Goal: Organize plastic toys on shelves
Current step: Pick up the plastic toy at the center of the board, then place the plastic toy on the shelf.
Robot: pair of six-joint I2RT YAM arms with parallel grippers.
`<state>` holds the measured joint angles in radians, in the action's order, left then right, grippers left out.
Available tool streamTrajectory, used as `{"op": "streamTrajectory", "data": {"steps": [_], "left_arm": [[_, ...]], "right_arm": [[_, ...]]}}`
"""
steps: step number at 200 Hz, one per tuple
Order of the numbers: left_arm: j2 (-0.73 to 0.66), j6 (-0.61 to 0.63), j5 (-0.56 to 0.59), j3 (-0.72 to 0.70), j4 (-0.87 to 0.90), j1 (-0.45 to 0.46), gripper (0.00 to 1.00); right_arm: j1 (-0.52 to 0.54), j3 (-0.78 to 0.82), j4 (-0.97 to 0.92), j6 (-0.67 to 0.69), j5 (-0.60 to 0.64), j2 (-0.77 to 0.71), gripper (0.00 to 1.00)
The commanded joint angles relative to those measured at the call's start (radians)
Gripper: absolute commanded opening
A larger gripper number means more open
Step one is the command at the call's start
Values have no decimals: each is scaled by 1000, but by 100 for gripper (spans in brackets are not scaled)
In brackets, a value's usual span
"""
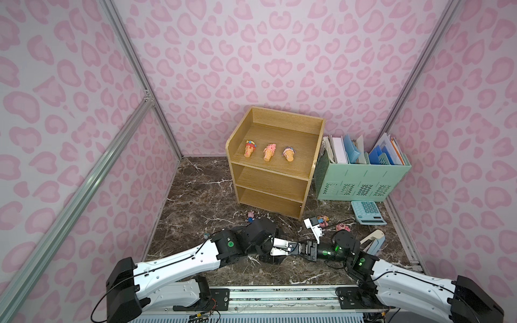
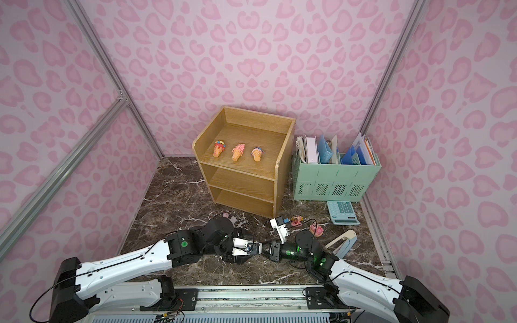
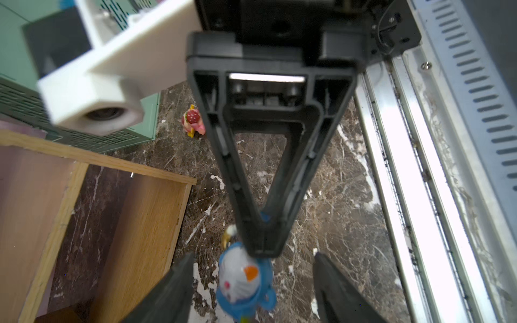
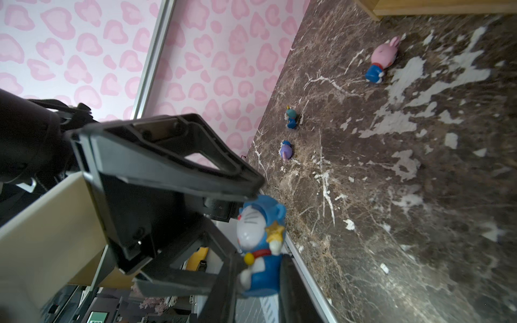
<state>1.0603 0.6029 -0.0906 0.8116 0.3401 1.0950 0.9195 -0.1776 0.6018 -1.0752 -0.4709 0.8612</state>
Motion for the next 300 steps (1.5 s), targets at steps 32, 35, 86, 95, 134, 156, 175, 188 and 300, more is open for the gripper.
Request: {"op": "streamTrajectory", "data": {"steps": [32,35,86,95,134,156,175,188,300], "left_arm": [[-469,-786,337,-171,-195,-7,99],[-496,-841,364,-188,-194,-9,99],[-845,-1194,539,-396,-184,-43,99],[-855,-1242,536,-410,-181,-55,98],[-768,-1476,473,-414,-182,-88,97],[-727,-1503,534,-341,-63,-92,96],[-709,-1464,620,-238,102,-98,96],[-697,-1434,673,-162,209,-113,97],[-430,-1271,338,107,304,-647,98]], "right_arm": [[145,63,39,136,397,-178,12],[154,70,55,140,420,-183,12],[274,99,230,229,647,-149,13],[297,85,240,260,678,-126,13],[403,1,316,374,854,29,14],[451,-82,328,420,941,152,14],[478,-138,352,446,1008,254,14],[478,-184,350,460,1037,315,14],[281,-693,357,506,1021,889,14]]}}
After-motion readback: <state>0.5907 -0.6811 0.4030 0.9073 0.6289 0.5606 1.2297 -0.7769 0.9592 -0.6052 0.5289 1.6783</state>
